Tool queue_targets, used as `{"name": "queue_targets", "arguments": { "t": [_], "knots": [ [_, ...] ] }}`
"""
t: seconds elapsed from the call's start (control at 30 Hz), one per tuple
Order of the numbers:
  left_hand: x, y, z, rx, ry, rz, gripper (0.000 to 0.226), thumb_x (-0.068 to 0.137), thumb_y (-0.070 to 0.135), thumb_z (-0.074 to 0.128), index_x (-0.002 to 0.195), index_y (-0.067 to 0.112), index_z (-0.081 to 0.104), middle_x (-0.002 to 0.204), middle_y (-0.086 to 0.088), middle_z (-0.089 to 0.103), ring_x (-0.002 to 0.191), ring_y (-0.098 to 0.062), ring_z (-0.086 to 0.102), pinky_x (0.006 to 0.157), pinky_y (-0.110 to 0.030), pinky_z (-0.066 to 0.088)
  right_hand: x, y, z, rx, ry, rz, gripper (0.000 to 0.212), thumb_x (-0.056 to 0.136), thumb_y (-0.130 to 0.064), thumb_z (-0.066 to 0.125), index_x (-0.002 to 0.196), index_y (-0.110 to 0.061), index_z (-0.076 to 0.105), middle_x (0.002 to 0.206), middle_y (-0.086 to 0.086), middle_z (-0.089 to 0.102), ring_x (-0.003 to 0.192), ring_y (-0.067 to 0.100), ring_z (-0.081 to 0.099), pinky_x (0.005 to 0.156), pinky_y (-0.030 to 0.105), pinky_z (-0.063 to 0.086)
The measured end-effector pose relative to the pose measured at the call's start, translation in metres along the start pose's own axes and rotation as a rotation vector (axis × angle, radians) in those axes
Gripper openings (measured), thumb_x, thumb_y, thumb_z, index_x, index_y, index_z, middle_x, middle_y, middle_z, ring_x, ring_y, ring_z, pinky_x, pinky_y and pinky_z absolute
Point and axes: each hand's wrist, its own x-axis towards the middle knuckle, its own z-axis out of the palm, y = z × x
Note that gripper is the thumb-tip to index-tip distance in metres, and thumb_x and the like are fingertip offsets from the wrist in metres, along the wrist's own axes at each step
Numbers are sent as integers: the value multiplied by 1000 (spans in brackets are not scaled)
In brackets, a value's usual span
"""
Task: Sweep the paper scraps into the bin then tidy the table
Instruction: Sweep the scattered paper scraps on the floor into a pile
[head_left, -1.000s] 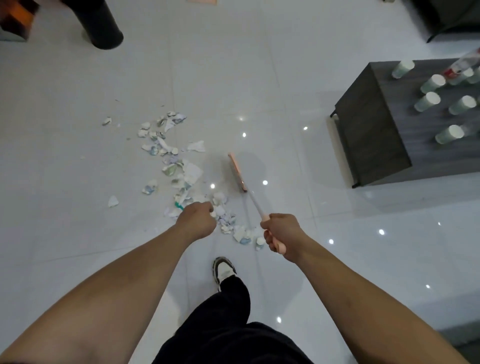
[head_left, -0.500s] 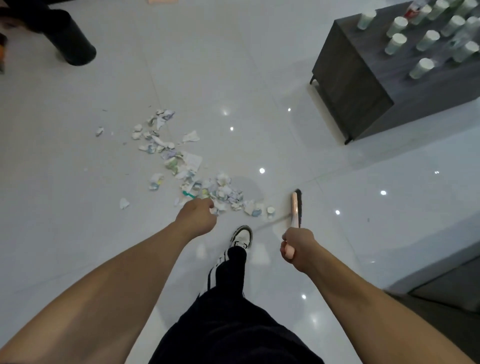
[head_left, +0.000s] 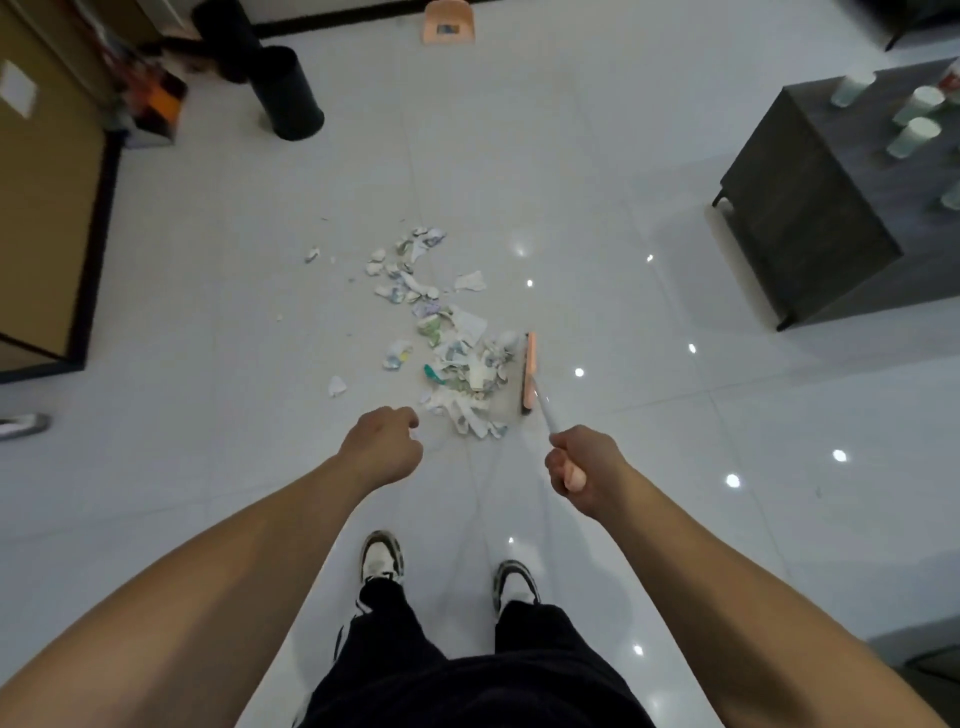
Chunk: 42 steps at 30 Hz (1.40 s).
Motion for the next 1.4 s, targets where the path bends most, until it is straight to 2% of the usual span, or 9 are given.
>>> {"name": "queue_targets", "arguments": {
  "t": [0.23,0.37,0.57,0.67,0.8,0.9,1.13,1.27,1.4],
  "knots": [
    [1,-82,-5,-72,-32,5,44,88,25,49,131,24,51,130,-5,52,118,-25,48,90,-31,40,-2,50,91,94,131,65,28,91,3,34,108,-13,50,70,4,44,43,11,42,35,16,39],
    [7,-146,-10,-90,-70,-45,45,88,25,48,132,23,50,131,-6,51,118,-26,48,88,-30,39,-3,75,148,152,30,135,19,93,2,33,93,-15,42,56,0,36,28,7,35,31,14,33],
    [25,-223,-26,-91,-102,-91,45,88,22,48,133,21,50,133,-7,51,118,-26,49,82,-28,38,5,62,204,445,-191,252,13,99,-7,39,87,-13,38,63,-3,29,30,8,34,28,15,34],
    [36,-238,-38,-76,-109,-81,45,87,21,47,133,22,50,133,-7,51,119,-26,48,83,-29,39,1,56,219,426,-234,243,10,101,-11,41,91,-10,41,58,-2,31,30,8,34,27,15,34],
    [53,-238,-55,-87,-96,-29,45,86,23,49,131,21,51,132,-8,51,119,-27,48,92,-32,40,-9,57,239,188,-139,88,5,99,-6,41,102,-6,44,51,1,30,30,10,27,28,18,29],
    [66,-228,-67,-101,-79,2,45,85,24,49,130,22,52,132,-6,52,119,-26,48,90,-30,39,-11,50,243,5,18,-28,6,95,0,44,98,-3,48,47,4,37,30,13,31,31,19,28],
    [103,-188,-87,-103,-62,32,45,85,24,49,130,24,52,135,-7,51,121,-26,48,90,-30,39,22,7,202,-91,259,-67,20,93,3,45,112,-1,51,67,8,45,33,10,42,34,17,38],
    [126,-160,-92,-122,-60,26,47,85,23,49,132,23,51,134,-8,52,117,-26,50,83,-27,39,50,-24,182,-107,194,2,11,95,2,44,102,-4,49,57,6,42,29,9,39,31,16,35],
    [153,-123,-100,-117,-42,-43,47,85,24,49,132,23,52,134,-7,52,115,-25,51,80,-26,38,73,-74,170,-40,-13,46,13,96,0,40,87,-9,41,41,0,30,27,9,27,28,18,24]
  ]
}}
